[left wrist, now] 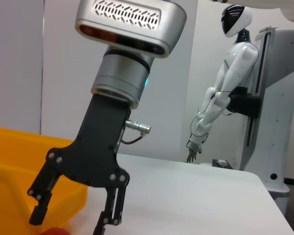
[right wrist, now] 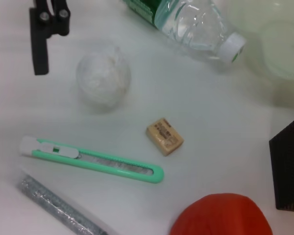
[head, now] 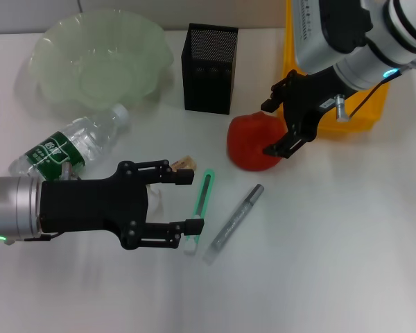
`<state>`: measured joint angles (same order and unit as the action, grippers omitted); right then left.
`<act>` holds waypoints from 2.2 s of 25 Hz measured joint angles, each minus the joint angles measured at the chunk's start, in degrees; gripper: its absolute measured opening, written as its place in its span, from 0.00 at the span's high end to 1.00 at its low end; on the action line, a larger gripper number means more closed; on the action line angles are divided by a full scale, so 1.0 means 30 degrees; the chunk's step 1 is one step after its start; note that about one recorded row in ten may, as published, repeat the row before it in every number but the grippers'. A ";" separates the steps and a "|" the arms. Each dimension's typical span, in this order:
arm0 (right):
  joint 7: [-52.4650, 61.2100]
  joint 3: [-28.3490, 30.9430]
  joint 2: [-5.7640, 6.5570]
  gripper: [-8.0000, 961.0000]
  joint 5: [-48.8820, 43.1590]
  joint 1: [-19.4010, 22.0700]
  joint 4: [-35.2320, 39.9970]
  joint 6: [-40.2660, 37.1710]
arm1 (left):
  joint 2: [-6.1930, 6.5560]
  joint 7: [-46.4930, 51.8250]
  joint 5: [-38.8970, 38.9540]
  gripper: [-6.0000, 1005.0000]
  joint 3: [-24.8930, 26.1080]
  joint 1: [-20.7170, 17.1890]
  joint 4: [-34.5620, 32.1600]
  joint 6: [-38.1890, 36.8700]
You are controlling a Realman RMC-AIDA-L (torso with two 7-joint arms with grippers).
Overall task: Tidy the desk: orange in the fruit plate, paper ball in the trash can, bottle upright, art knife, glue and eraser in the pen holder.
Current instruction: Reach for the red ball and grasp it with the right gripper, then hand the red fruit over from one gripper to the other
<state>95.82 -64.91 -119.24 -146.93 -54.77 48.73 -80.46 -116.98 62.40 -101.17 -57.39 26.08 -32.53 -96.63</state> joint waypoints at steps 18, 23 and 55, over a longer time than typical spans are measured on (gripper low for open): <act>-0.0077 -0.1491 -0.0096 0.52 0.0296 0.0058 -0.1466 0.2148 | -0.0004 -0.0001 0.0036 0.31 -0.0002 -0.0005 0.0002 -0.0255; -0.0104 -0.1508 -0.0097 0.63 0.0407 0.0264 -0.1397 0.2178 | -0.0019 -0.0001 0.0041 0.32 -0.0002 -0.0008 0.0002 -0.0261; -0.8296 0.1188 0.0061 0.95 1.5147 1.0510 0.4061 -0.2611 | -0.0564 -0.1255 0.0593 0.34 0.0915 0.0099 0.1098 0.0606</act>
<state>70.93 -61.35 -119.06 -101.49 -23.24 60.92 -88.30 -118.67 58.64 -99.39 -54.65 26.38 -29.23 -94.81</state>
